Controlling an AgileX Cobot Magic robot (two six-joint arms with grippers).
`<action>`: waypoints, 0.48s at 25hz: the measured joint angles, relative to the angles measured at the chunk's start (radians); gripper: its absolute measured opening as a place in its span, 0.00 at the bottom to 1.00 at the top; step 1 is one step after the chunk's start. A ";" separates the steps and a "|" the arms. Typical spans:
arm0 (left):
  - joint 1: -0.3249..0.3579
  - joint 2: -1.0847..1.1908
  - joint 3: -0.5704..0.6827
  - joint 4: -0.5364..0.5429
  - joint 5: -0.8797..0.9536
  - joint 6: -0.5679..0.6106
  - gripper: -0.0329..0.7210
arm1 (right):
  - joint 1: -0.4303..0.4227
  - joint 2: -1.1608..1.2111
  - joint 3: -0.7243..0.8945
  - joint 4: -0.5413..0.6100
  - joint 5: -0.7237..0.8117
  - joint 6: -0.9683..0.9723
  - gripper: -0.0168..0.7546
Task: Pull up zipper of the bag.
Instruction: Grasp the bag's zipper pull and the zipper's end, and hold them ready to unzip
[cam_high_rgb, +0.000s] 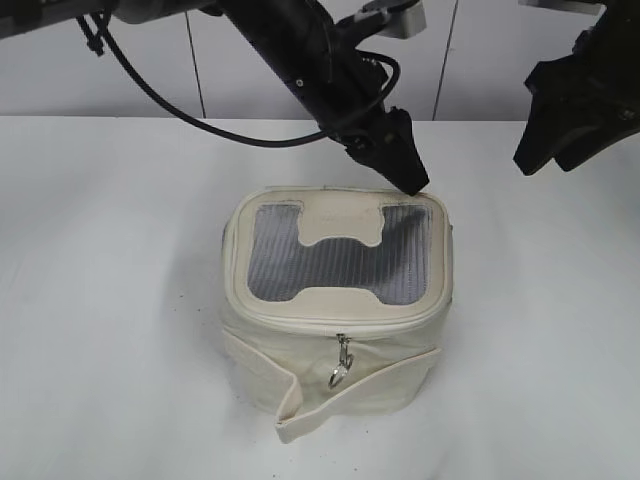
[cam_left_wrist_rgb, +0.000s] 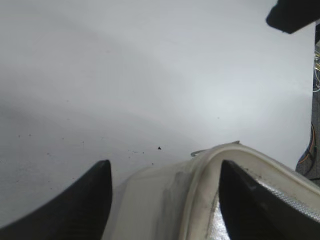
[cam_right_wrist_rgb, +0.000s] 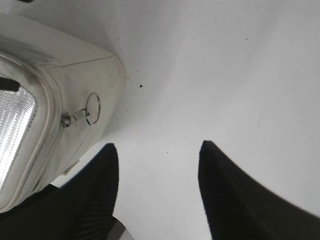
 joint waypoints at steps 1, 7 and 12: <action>-0.005 0.007 0.000 0.004 0.000 0.001 0.72 | 0.000 -0.001 0.000 0.000 0.000 0.000 0.55; -0.023 0.033 -0.002 0.014 0.001 0.001 0.71 | 0.000 -0.001 0.000 0.000 -0.001 0.001 0.55; -0.043 0.033 -0.003 0.015 0.011 0.001 0.38 | 0.000 -0.001 0.000 0.000 -0.001 0.001 0.55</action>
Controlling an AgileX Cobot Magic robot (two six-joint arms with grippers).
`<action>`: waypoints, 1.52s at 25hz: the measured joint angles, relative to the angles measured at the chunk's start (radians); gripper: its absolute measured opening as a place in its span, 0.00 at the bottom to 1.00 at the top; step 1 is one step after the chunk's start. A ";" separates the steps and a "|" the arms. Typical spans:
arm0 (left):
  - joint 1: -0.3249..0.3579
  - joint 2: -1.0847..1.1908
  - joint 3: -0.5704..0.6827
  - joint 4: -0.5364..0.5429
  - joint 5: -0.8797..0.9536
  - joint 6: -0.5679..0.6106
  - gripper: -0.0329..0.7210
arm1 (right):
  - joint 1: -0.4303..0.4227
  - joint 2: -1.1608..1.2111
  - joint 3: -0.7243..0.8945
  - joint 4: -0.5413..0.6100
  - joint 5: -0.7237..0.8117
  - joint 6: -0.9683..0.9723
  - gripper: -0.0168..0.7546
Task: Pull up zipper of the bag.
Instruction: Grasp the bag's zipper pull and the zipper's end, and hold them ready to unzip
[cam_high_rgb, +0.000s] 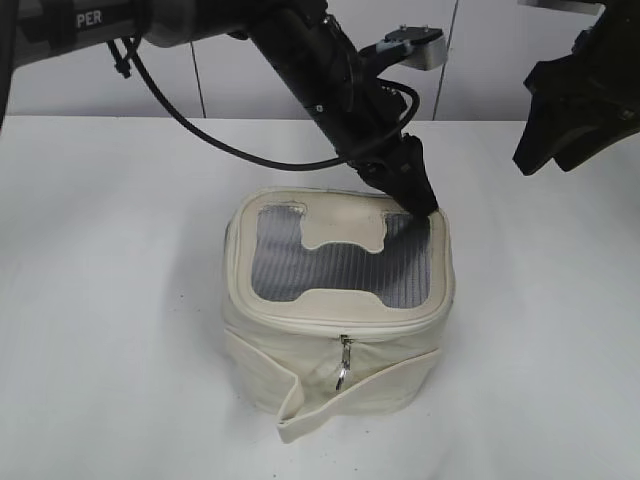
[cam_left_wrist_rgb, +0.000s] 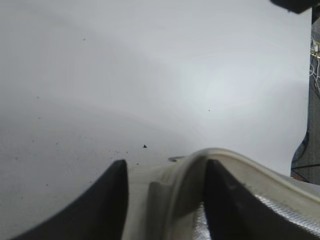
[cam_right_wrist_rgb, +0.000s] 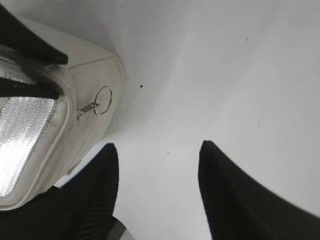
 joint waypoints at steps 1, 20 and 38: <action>-0.006 0.000 0.000 0.007 0.000 -0.001 0.26 | 0.000 0.000 0.000 0.000 0.000 0.001 0.55; -0.029 -0.073 0.080 0.099 -0.033 -0.017 0.15 | 0.000 -0.228 0.419 0.176 -0.270 -0.493 0.39; -0.030 -0.103 0.100 0.109 -0.029 -0.017 0.15 | -0.007 -0.265 0.642 0.450 -0.550 -0.830 0.42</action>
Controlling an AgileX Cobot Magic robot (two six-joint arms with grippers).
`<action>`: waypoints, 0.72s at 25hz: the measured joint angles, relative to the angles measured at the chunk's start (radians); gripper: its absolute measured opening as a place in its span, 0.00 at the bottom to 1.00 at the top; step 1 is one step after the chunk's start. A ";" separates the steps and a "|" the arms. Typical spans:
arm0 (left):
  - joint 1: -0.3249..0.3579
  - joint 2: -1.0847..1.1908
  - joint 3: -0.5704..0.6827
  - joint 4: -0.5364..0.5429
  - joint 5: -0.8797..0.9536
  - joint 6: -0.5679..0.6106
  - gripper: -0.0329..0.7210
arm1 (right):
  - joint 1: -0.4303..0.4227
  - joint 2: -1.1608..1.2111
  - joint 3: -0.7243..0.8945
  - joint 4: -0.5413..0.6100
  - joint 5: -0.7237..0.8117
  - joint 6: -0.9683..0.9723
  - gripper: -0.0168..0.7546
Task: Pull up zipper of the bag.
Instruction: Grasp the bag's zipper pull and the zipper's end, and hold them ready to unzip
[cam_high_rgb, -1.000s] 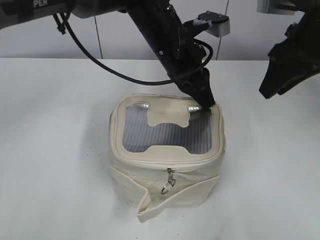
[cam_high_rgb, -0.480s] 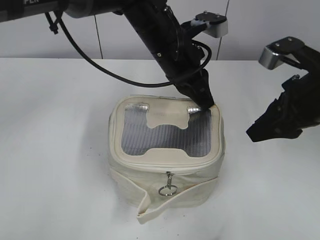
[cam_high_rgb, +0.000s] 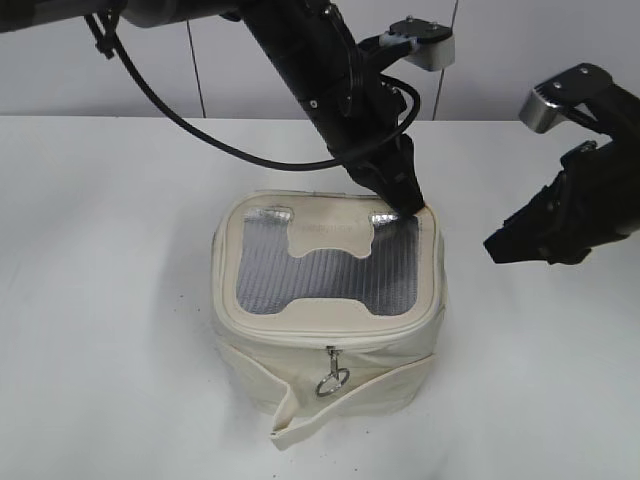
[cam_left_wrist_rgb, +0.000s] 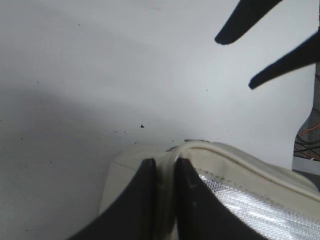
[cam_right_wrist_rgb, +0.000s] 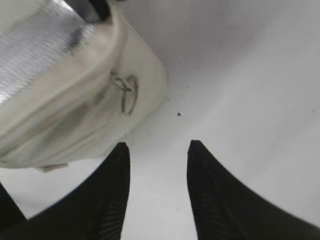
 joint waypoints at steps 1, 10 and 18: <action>0.000 0.000 0.000 0.000 0.000 0.000 0.15 | -0.005 0.011 -0.007 0.048 0.028 -0.049 0.43; 0.000 0.000 0.000 0.000 0.001 0.000 0.15 | -0.124 0.189 -0.055 0.215 0.236 -0.195 0.43; 0.000 0.000 0.000 0.000 0.001 0.000 0.15 | -0.134 0.195 -0.063 0.225 0.248 -0.236 0.55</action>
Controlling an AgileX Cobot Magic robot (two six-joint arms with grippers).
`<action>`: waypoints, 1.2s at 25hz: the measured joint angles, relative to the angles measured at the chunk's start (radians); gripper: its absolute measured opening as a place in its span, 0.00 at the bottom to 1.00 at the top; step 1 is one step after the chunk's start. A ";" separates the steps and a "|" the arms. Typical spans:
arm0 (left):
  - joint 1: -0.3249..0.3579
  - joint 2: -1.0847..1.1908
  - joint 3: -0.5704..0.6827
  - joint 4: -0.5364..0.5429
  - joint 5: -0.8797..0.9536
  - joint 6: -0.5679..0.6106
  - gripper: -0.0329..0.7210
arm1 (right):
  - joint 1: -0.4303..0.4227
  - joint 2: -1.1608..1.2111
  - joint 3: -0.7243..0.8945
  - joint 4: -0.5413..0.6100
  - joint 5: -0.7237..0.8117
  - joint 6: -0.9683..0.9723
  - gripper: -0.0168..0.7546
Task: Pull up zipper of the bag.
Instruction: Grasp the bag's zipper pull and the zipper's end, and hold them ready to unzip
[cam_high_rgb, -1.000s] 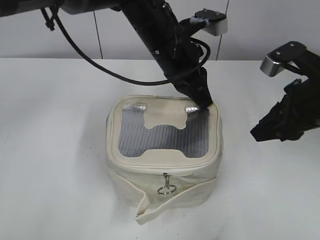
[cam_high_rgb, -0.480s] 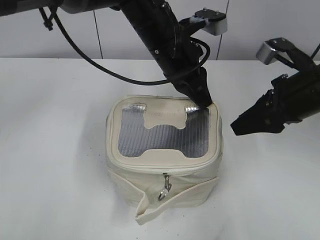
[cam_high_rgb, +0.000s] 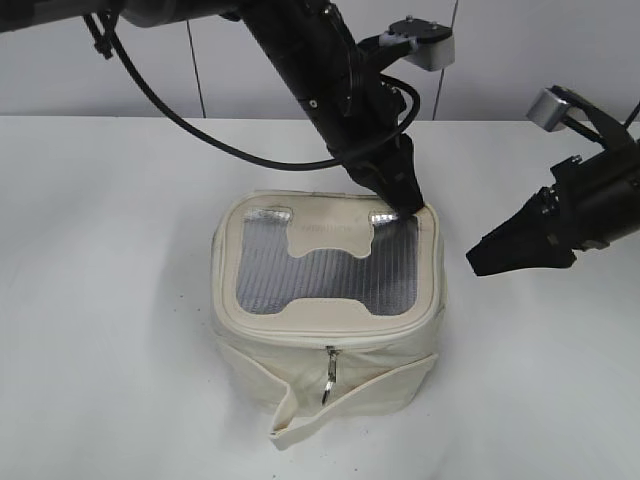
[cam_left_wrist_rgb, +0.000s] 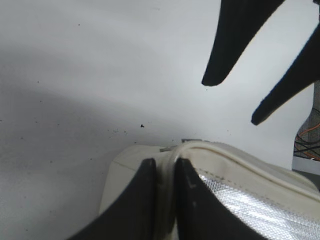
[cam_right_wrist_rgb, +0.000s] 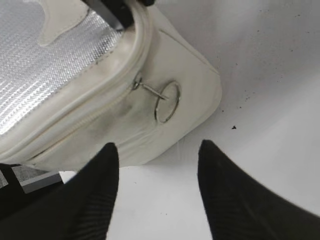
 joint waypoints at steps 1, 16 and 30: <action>0.000 0.000 0.000 0.000 0.000 0.000 0.15 | 0.000 0.000 0.000 0.002 -0.003 -0.007 0.58; 0.000 0.000 0.000 0.000 0.000 0.000 0.15 | 0.102 0.086 0.000 0.114 -0.154 -0.196 0.61; 0.000 -0.001 0.000 0.000 0.000 0.000 0.15 | 0.109 0.164 -0.046 0.152 -0.126 -0.213 0.03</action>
